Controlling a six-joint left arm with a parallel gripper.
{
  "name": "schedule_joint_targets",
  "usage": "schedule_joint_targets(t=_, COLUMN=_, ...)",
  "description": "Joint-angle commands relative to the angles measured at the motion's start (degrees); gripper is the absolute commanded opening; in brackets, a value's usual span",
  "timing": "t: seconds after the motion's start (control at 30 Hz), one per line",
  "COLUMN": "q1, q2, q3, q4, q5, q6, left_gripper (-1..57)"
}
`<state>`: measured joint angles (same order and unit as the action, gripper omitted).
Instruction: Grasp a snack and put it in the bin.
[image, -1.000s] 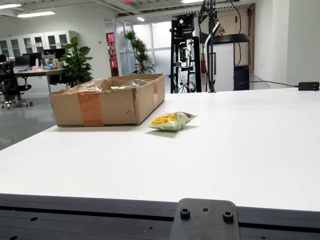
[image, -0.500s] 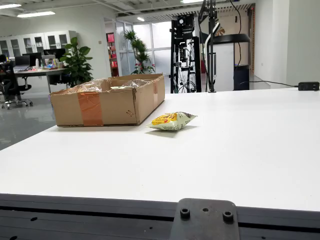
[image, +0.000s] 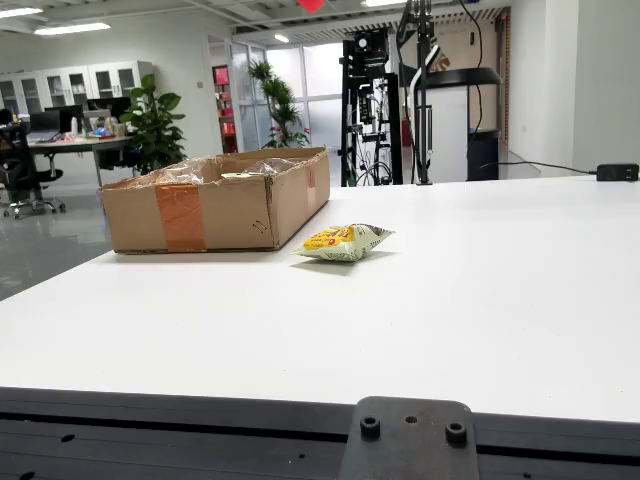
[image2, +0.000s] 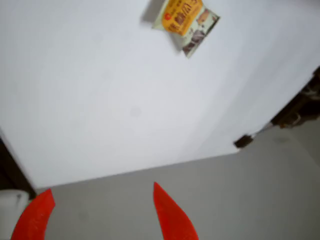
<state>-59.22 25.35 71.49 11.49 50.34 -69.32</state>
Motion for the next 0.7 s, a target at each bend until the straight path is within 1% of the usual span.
schedule_joint_targets(t=0.03, q1=1.1, q2=6.2, q3=-7.7, q4=2.1, q5=4.9, q6=-6.4, left_gripper=38.0)
schedule_joint_targets(t=0.13, q1=1.8, q2=10.8, q3=-13.7, q4=4.0, q5=9.0, q6=-11.4, left_gripper=39.7)
schedule_joint_targets(t=0.3, q1=3.2, q2=17.7, q3=-22.3, q4=5.5, q5=15.1, q6=-20.1, left_gripper=41.1)
schedule_joint_targets(t=0.37, q1=3.8, q2=20.5, q3=-26.0, q4=5.9, q5=17.3, q6=-20.7, left_gripper=41.7)
schedule_joint_targets(t=0.47, q1=4.6, q2=24.3, q3=-30.5, q4=6.4, q5=19.3, q6=-20.7, left_gripper=42.5)
schedule_joint_targets(t=0.7, q1=6.3, q2=31.0, q3=-36.1, q4=6.9, q5=21.6, q6=-20.7, left_gripper=45.3)
